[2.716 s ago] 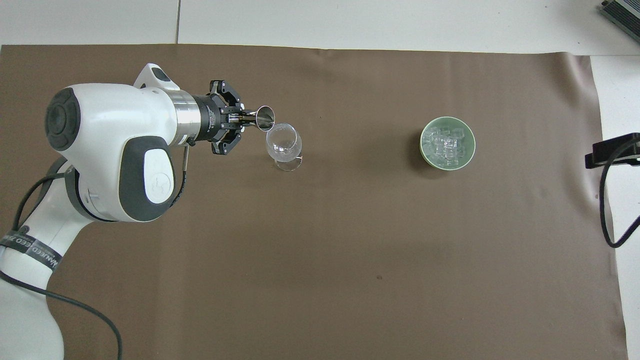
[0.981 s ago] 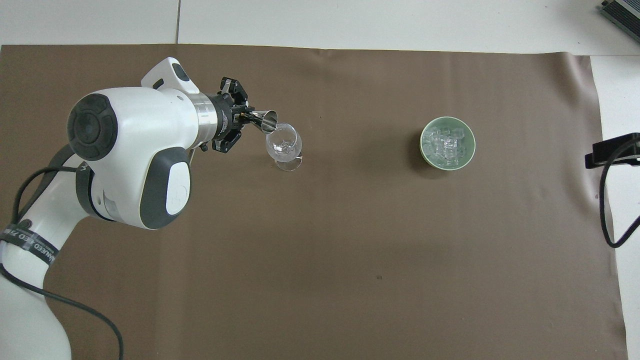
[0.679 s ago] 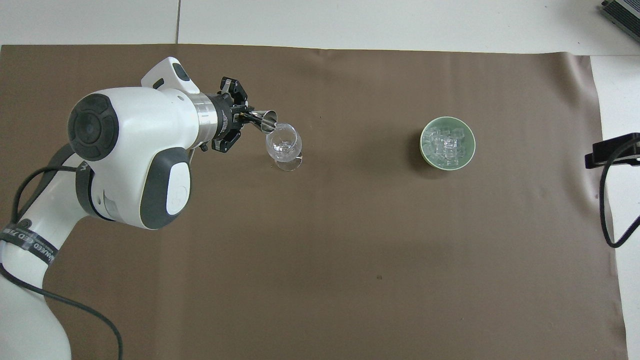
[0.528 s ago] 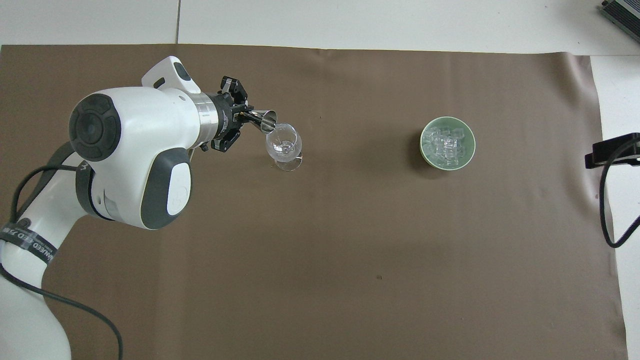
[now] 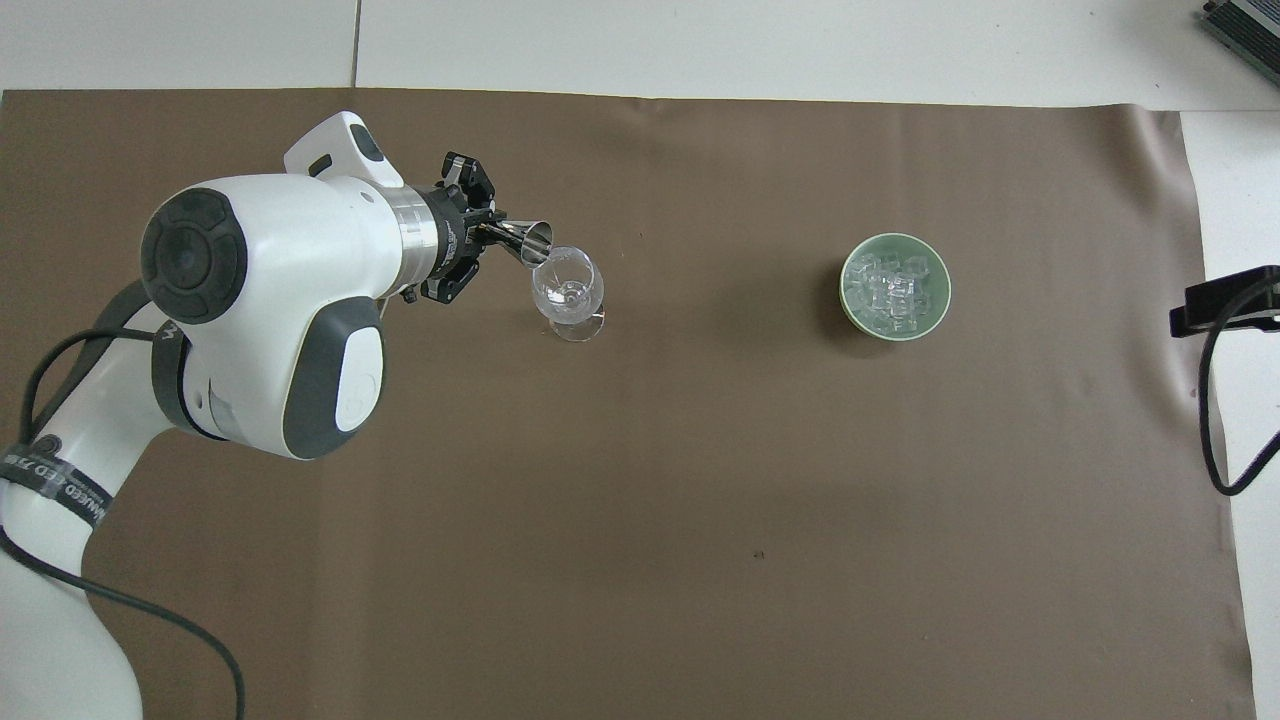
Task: Pour wine and add ice with both arms
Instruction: 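Tilt the jigger over the glass with the left gripper to pour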
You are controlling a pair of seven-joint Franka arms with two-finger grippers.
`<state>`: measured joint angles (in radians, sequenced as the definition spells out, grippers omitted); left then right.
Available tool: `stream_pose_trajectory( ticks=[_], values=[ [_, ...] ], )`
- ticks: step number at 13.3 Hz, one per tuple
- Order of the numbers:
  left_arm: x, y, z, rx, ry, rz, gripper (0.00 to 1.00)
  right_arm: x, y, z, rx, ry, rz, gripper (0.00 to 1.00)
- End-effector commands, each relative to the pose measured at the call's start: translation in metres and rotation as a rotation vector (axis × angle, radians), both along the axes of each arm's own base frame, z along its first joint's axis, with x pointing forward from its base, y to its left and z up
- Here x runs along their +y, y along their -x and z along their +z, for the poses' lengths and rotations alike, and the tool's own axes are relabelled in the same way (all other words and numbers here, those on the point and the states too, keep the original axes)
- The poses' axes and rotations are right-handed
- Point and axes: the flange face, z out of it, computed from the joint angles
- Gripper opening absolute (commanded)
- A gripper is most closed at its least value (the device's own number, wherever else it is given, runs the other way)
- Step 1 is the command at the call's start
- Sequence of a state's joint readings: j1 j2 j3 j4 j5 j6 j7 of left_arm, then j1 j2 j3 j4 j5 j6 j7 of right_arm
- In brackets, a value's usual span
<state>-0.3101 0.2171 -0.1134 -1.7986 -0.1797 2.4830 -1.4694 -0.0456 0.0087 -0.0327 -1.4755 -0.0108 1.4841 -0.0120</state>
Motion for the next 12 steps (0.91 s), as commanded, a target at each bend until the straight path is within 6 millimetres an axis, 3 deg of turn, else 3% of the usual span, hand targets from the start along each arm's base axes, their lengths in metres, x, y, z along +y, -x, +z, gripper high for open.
stream_pose_trajectory(
  ticks=[1,12],
  values=[
    [-0.0029,0.0031,0.0066,-0.02,-0.01,0.006,0.0,0.0022,0.0051,0.0009,0.0,-0.017,-0.015,1.0],
    [-0.0126,0.0077,0.0084,-0.067,-0.109,-0.061,0.0,0.0022,0.0051,0.0016,-0.001,-0.017,-0.015,1.0]
  ],
)
